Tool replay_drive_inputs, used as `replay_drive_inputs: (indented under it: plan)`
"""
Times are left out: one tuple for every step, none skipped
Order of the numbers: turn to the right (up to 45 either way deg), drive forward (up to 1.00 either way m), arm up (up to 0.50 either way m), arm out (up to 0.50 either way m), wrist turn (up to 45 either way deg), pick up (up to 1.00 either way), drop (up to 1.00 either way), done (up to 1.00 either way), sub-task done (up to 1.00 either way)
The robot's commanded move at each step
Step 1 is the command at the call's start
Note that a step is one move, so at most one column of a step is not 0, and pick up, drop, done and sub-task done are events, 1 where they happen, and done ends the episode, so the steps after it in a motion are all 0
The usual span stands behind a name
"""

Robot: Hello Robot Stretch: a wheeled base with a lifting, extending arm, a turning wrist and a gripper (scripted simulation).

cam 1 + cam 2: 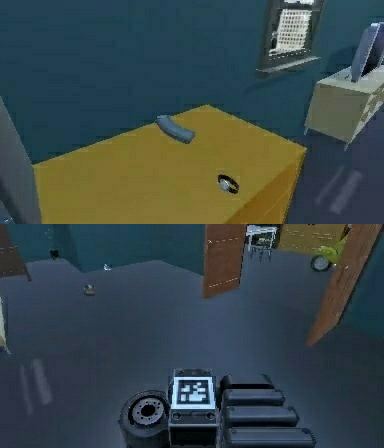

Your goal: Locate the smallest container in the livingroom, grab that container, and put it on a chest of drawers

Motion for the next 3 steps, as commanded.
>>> replay_drive_inputs:
  plan:
    - [39.0,0.00,0.00,0.00,0.0,0.00,0.00,0.00,0.00]
    - [0.0,0.05,0.00,0.00,0.0,0.00,0.00,0.00,0.00]
    - [-45.0,0.00,0.00,0.00,0.0,0.00,0.00,0.00,0.00]
